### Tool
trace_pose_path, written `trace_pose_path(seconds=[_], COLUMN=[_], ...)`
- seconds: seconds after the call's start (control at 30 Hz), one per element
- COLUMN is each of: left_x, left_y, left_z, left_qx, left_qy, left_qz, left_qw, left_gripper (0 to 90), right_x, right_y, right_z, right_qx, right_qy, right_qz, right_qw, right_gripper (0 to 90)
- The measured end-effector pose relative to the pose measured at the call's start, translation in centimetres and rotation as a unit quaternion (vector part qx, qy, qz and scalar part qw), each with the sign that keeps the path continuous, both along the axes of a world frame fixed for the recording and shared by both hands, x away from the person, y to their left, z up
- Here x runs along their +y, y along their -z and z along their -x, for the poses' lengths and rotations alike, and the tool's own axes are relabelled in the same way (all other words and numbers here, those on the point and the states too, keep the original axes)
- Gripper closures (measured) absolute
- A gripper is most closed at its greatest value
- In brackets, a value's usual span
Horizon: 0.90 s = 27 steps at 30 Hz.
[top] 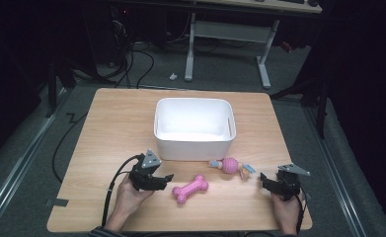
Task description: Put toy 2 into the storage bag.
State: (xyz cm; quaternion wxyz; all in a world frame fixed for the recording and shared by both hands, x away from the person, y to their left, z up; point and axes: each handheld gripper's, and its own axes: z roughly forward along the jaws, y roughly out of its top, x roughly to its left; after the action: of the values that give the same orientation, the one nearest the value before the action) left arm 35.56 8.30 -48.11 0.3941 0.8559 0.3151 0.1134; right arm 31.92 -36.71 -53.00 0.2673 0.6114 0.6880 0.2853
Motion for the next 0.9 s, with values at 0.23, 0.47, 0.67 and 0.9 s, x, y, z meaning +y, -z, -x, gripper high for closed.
trace_pose_path(seconds=[0.23,0.47,0.67,0.9], left_x=[-2.2,-3.8,-5.1,-6.7], left_y=[-0.1,0.3,0.5,1.1], left_z=[0.6,0.7,0.8,0.7], left_qx=[0.003,0.012,0.021,0.039], left_qy=[0.033,0.057,0.075,0.097], left_qz=[-0.01,-0.023,-0.036,-0.065], left_qw=[0.9994,0.998,0.9963,0.9924], left_gripper=[33.9,34.2,35.2,38.8], right_x=[0.0,0.0,0.0,0.0], right_y=[0.0,0.0,0.0,0.0], right_z=[0.0,0.0,0.0,0.0], right_qx=[0.0,0.0,0.0,0.0], right_qy=[0.0,0.0,0.0,-0.001], right_qz=[0.0,0.0,0.0,0.0], right_qw=[1.0,1.0,1.0,1.0], right_gripper=[24.9,24.9,24.9,24.9])
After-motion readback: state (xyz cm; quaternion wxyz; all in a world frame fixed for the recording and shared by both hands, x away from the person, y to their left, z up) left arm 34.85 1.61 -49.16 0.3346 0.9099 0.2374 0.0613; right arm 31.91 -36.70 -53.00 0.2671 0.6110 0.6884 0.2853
